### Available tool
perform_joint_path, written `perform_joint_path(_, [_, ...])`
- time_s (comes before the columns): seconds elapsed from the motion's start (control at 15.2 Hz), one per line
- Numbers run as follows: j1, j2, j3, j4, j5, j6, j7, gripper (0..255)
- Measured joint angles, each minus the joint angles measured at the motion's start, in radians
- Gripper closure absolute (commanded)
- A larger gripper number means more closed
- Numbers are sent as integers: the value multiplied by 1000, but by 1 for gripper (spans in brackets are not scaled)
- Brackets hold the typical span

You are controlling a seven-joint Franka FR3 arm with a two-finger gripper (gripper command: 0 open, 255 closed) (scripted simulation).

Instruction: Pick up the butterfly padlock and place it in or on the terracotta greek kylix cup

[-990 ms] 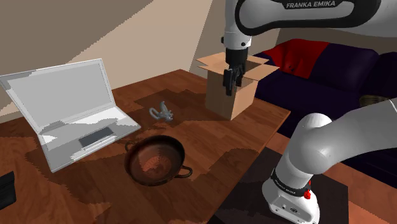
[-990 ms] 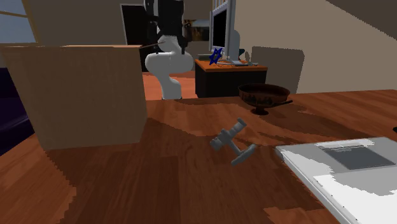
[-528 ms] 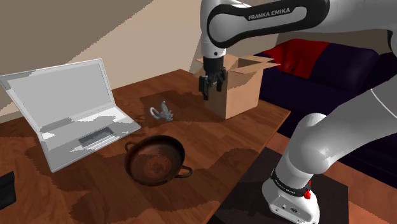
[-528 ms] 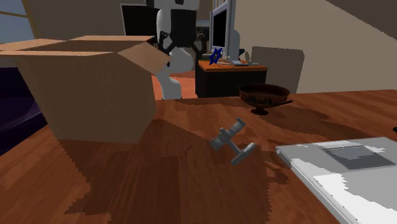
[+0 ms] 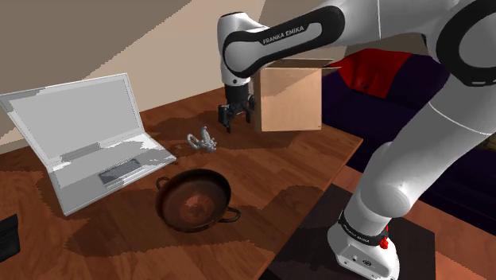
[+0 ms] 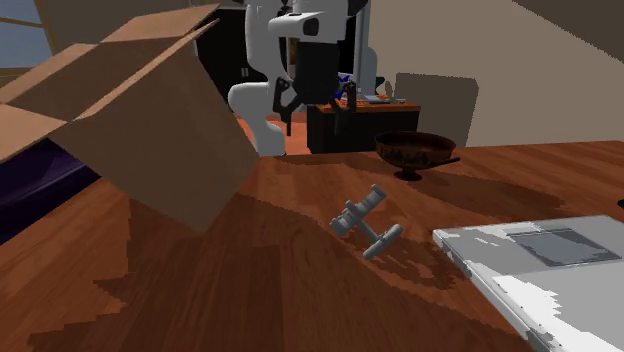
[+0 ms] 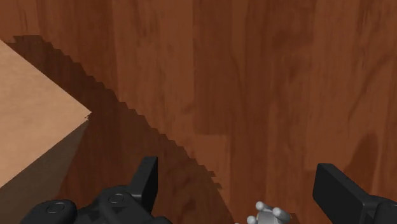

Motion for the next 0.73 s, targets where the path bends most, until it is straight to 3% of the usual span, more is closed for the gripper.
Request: perform_joint_path(0.73, [12,377,29,295,-65,95,208,0])
